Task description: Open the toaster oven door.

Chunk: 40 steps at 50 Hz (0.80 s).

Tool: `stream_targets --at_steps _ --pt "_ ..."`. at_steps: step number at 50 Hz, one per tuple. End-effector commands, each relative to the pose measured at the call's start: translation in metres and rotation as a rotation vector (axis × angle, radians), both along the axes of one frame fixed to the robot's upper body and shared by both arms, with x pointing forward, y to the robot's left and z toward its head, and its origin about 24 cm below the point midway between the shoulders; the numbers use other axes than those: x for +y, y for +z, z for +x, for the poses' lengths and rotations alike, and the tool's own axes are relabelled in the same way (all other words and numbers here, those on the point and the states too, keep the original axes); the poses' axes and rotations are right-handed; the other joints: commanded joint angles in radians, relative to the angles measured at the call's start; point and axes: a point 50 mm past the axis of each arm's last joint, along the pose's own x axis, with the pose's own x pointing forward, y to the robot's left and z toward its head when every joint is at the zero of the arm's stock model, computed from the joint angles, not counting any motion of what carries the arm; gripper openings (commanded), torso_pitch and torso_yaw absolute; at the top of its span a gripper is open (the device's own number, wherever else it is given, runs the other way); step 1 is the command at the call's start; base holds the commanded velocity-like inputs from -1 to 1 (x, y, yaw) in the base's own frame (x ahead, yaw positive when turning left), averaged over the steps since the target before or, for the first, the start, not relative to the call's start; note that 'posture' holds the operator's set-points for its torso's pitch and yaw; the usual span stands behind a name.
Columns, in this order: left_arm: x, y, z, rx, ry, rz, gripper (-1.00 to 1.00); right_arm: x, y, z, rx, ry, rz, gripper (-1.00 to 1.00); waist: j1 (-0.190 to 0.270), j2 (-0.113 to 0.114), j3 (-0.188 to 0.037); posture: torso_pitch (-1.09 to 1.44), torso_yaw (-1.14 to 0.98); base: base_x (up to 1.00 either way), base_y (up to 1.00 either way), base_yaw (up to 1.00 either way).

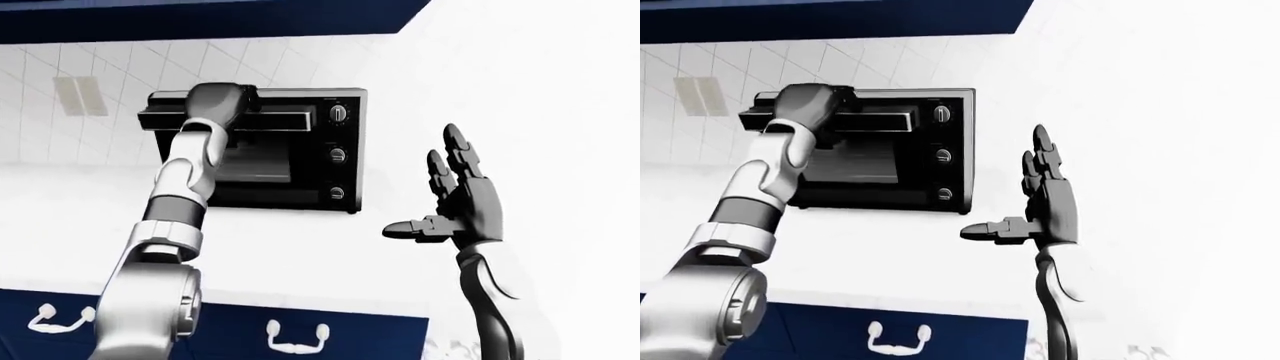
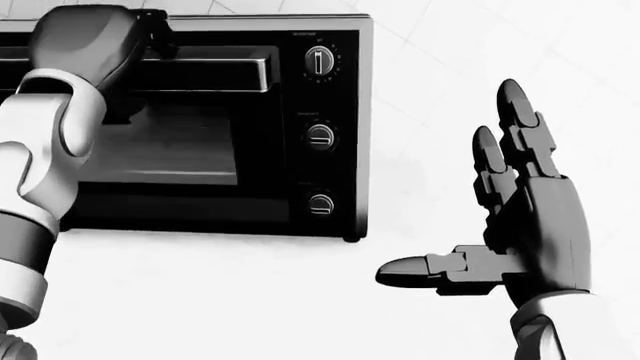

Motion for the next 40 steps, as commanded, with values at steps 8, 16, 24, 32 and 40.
stream_targets --at_steps 8,16,24,32,40 --pt "0.007 -0.03 -0.005 0.141 0.012 0.005 -0.5 0.001 0.014 -0.001 -0.082 0.004 -0.003 1.0 0.002 0.0 0.015 -0.6 0.0 0.0 0.0 0.0" --pt "0.018 -0.035 -0.022 0.121 0.031 -0.015 -0.62 0.0 0.014 -0.002 -0.082 0.002 -0.004 1.0 0.01 0.003 0.025 -0.6 0.0 0.0 0.0 0.0" --pt "0.022 -0.026 -0.048 0.073 0.04 -0.03 -0.62 0.0 0.015 -0.002 -0.081 0.001 -0.005 1.0 0.003 0.004 0.045 -0.6 0.0 0.0 0.0 0.0" --pt "0.021 -0.024 -0.07 0.039 0.036 -0.03 -0.62 -0.001 0.014 -0.002 -0.081 -0.002 -0.004 1.0 0.0 0.002 0.06 -0.6 0.0 0.0 0.0 0.0" --pt "0.025 -0.029 -0.08 0.015 0.056 -0.019 -0.61 -0.001 0.013 -0.001 -0.08 -0.002 -0.004 1.0 0.001 0.002 0.064 -0.6 0.0 0.0 0.0 0.0"
